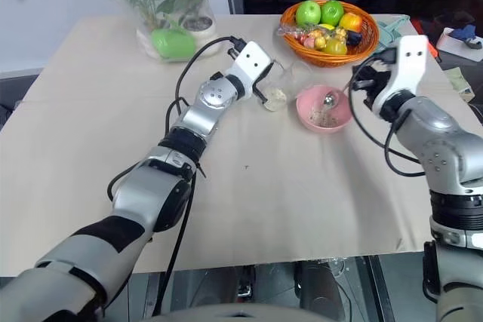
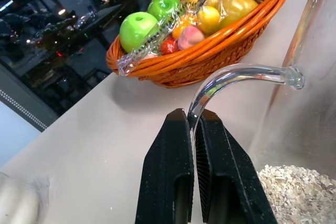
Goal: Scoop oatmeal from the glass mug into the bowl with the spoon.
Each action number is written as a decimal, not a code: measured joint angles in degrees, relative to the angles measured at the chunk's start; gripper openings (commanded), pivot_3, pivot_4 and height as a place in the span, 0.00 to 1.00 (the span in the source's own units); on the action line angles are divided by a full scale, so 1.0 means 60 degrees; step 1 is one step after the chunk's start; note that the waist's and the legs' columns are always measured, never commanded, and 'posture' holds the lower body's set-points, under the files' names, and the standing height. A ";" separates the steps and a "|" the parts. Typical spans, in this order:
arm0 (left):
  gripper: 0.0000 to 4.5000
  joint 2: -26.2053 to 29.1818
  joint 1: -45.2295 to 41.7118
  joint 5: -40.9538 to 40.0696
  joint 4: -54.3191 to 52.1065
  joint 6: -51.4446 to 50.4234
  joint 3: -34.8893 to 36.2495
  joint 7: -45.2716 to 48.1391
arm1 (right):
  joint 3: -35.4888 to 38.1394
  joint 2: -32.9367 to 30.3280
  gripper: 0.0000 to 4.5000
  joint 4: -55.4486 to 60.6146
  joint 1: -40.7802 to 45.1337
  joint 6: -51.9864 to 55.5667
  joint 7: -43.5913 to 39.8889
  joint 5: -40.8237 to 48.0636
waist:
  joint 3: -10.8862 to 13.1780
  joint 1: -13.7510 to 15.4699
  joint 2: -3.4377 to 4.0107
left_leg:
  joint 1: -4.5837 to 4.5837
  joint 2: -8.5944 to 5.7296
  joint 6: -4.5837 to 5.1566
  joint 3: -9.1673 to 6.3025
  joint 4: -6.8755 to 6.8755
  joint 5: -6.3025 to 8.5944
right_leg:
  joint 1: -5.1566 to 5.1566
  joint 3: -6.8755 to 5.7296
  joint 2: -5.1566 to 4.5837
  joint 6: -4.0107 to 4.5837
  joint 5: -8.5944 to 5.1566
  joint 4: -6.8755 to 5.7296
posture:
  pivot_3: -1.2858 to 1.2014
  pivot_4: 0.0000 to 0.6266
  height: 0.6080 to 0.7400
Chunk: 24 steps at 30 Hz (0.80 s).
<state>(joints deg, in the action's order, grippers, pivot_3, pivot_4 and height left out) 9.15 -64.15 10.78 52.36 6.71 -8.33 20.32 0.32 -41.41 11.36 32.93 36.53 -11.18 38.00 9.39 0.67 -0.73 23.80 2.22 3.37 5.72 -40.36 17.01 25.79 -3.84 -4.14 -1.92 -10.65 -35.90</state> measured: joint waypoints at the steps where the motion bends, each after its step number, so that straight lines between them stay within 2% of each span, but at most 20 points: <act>1: 0.01 0.0019 0.0132 -0.0123 -0.0225 -0.0098 0.0085 0.0033 | -0.0285 -0.0237 0.00 0.0050 0.0001 -0.0438 -0.0426 -0.0594 | 0.0001 0.0008 -0.0002 | 0.0001 0.0000 0.0000 -0.0003 0.0000 0.0000 | 0.0000 -0.0004 0.0000 -0.0001 -0.0001 0.0002 | 0.52 0.24 1.00; 3: 0.01 0.0080 0.0392 -0.0332 -0.0680 -0.0322 0.0275 0.0074 | -0.0470 -0.0353 0.00 0.0111 -0.0006 -0.1185 -0.1075 -0.1395 | 0.0001 0.0005 -0.0002 | 0.0001 0.0000 -0.0001 -0.0004 -0.0001 -0.0001 | 0.0000 -0.0004 0.0000 -0.0002 -0.0001 0.0002 | 0.52 0.24 1.00; 5: 0.01 0.0103 0.0604 -0.0479 -0.1065 -0.0453 0.0405 0.0064 | -0.0398 -0.0177 0.00 0.0217 -0.0016 -0.1458 -0.1408 -0.1573 | 0.0001 0.0014 -0.0002 | -0.0003 0.0001 -0.0004 -0.0006 -0.0006 -0.0003 | -0.0003 -0.0009 0.0001 -0.0002 0.0000 -0.0004 | 0.52 0.24 1.00; 8: 0.01 0.0094 0.1102 -0.0803 -0.1830 -0.0574 0.0674 -0.0030 | 0.0314 0.0672 0.00 0.0468 -0.0184 -0.1233 -0.1391 -0.0932 | 0.0001 0.0023 -0.0002 | -0.0004 0.0002 -0.0013 -0.0007 -0.0009 -0.0007 | -0.0005 -0.0011 0.0000 -0.0002 0.0001 -0.0009 | 0.52 0.24 1.00; 16: 0.01 0.0470 0.2324 -0.1172 -0.2792 -0.0931 0.1007 0.0159 | 0.2573 0.1916 0.00 0.0983 -0.0088 0.0020 -0.0431 0.1393 | 0.0000 0.0018 -0.0001 | -0.0012 0.0003 -0.0018 -0.0009 -0.0017 -0.0011 | -0.0014 -0.0013 0.0003 -0.0006 0.0006 -0.0016 | 0.52 0.24 1.00; 20: 0.01 0.0562 0.2599 -0.1264 -0.3206 -0.1151 0.1004 0.0238 | 0.2738 0.2687 0.00 0.1258 0.0227 0.0496 0.0148 0.2420 | -0.0001 0.0028 0.0000 | -0.0015 0.0002 -0.0024 -0.0013 -0.0019 -0.0014 | -0.0016 -0.0013 0.0004 -0.0006 0.0006 -0.0026 | 0.52 0.24 1.00; 24: 0.01 0.0496 0.2882 -0.1320 -0.3717 -0.1203 0.0991 0.0337 | 0.2330 0.3217 0.00 0.1310 0.0499 0.0606 0.0446 0.2516 | -0.0002 0.0011 0.0002 | -0.0017 0.0003 -0.0024 -0.0012 -0.0019 -0.0014 | -0.0015 -0.0010 0.0004 -0.0005 0.0006 -0.0032 | 0.52 0.24 1.00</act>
<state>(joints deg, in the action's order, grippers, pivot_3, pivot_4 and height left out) 12.13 -46.86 2.86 30.06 -0.51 -2.38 22.35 14.30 -22.11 19.22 35.93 40.16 -8.51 53.09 9.38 0.73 -0.72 23.70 2.23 3.23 5.65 -40.48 16.92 25.70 -3.90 -4.12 -1.95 -10.61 -36.09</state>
